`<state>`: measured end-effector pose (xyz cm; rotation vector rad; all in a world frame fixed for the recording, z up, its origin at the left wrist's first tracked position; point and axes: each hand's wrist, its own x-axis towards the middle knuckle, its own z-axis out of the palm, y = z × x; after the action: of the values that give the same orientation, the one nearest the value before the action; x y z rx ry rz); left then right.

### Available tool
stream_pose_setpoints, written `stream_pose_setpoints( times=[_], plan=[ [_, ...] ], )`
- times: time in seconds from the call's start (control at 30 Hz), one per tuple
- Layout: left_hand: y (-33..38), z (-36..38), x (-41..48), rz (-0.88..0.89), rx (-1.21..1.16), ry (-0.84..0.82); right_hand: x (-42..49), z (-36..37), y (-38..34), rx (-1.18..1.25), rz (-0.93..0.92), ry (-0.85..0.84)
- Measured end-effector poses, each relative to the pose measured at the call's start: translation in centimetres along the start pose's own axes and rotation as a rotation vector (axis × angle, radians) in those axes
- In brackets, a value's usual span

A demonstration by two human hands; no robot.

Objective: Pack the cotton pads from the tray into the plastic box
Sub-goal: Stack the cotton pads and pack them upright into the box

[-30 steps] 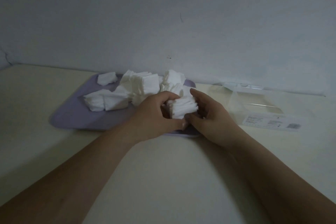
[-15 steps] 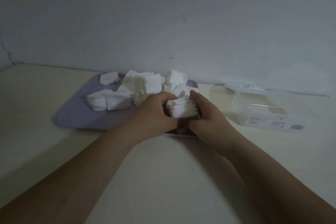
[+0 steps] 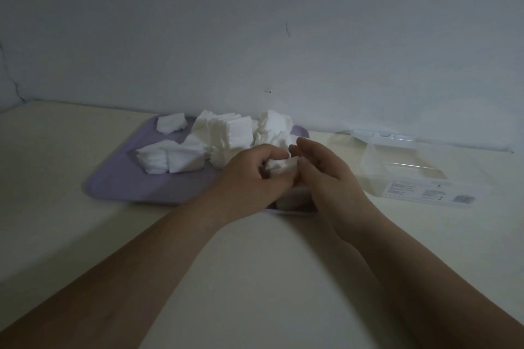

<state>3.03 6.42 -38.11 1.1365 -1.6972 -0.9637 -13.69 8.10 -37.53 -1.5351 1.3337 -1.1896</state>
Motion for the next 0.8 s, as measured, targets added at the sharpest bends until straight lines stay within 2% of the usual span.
stream_pose_setpoints(
  times=[0.1,0.43,0.67,0.8],
  plan=[
    [0.44,-0.21,0.10,0.026,0.052,0.137,0.06,0.03,0.10,-0.042,-0.032,0.053],
    [0.18,-0.15,0.31,-0.006,0.104,0.132,0.08,-0.18,-0.09,-0.035,-0.093,0.031],
    [0.29,-0.46,0.78,-0.091,0.009,0.158,0.43,-0.19,0.20,-0.028,-0.037,0.055],
    [0.39,-0.41,0.53,-0.076,-0.022,0.131,0.29,-0.25,0.11,-0.044,-0.036,0.042]
  ],
)
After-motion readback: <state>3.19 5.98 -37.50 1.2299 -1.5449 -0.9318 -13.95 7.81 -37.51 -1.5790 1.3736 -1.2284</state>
